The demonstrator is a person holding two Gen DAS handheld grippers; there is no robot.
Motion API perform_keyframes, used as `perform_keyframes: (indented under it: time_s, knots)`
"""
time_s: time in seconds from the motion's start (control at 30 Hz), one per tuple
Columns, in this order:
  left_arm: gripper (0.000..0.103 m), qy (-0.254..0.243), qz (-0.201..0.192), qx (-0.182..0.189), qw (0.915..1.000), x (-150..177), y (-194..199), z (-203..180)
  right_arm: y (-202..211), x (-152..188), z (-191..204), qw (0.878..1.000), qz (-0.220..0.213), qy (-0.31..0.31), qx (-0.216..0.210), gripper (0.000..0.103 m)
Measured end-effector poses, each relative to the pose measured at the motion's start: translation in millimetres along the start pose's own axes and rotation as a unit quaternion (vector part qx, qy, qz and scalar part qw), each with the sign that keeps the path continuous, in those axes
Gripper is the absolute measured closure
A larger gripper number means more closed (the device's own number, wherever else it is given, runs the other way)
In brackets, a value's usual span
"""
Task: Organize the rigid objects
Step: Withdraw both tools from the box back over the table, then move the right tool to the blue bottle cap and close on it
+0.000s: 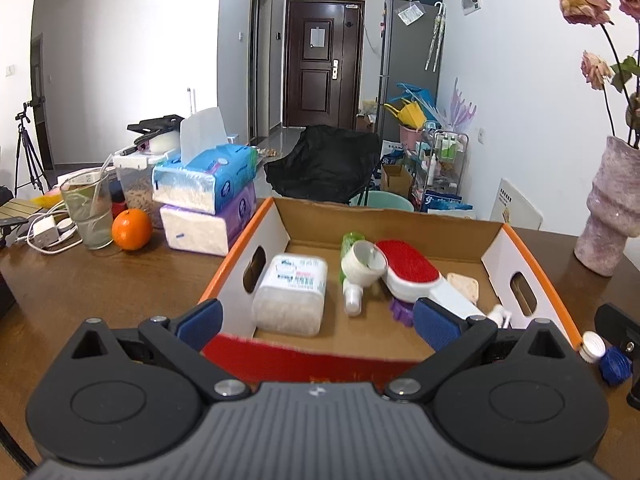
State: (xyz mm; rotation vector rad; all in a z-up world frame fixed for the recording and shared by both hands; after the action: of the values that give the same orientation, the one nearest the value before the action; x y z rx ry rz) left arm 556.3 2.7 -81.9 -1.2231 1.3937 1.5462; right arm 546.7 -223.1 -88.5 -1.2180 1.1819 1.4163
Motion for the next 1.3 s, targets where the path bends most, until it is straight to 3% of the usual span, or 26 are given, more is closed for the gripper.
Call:
perform_keyframes:
  time_s: [0.83,1.13,1.3]
  knots:
    - [0.000,-0.003,0.020,0.016,0.9997,42,76,-14,98,35,-23,0.999,0.025,0.027,0.000,0.000]
    - [0.000,-0.007,0.029,0.026,0.9992,54,80,-29,103,47,-52,0.999,0.043,0.004,0.016,0.000]
    - [0.000,-0.012,0.036,0.034,0.9987,60,77,-41,97,51,-76,0.998,0.043,0.001,0.047,0.000]
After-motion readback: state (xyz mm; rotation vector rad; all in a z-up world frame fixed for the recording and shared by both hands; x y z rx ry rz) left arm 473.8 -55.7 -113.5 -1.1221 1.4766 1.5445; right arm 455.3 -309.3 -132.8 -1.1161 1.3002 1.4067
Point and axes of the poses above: each gripper's, at about its wrist camera, not at the fingertips, and y roughly against the way its jaws point, z to its left, x to its underside, the point moved 9 cm from there along -y, roughly the way its jaws point, and after that the axes turned 14 degrees about -z, right-handed, at the moved point
